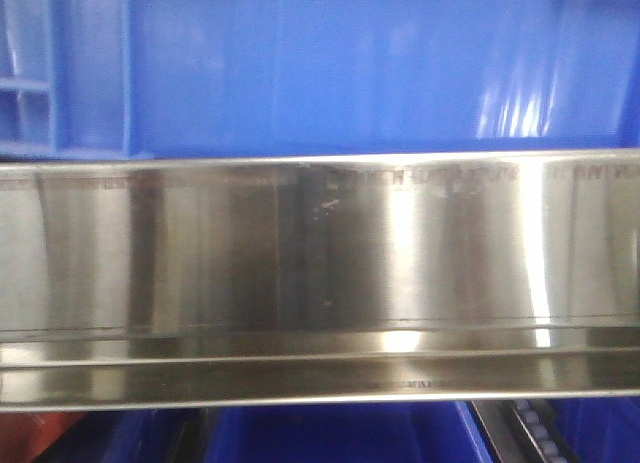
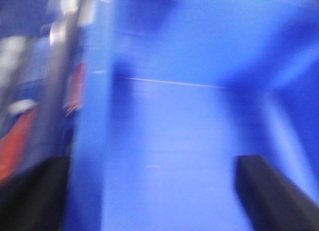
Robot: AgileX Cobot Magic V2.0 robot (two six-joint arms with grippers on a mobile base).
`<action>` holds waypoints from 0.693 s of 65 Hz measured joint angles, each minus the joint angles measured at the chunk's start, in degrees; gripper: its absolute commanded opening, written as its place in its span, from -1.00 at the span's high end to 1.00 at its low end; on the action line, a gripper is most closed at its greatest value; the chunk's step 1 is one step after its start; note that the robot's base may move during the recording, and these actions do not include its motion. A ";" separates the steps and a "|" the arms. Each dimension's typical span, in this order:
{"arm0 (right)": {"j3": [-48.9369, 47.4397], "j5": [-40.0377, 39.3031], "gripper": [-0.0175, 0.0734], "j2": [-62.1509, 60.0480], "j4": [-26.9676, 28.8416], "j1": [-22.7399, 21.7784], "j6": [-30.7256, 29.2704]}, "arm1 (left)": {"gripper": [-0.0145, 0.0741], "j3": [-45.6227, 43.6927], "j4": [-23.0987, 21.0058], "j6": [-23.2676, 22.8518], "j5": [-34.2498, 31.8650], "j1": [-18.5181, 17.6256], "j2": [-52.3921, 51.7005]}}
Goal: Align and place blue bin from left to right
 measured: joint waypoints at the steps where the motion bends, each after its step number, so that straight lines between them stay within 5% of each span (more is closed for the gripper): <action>1: 0.00 0.00 -0.29 0.00 -0.03 0.05 0.00 | -0.64 -0.15 0.00 0.00 -0.15 0.00 0.00; 35: -0.59 0.00 -0.29 -5.49 -0.77 0.05 0.22 | -0.62 -5.45 2.79 0.99 3.44 0.00 0.00; 45: -0.59 0.00 0.06 -7.01 -0.87 0.14 -0.18 | -0.24 -5.49 2.79 1.17 5.37 -0.56 -0.58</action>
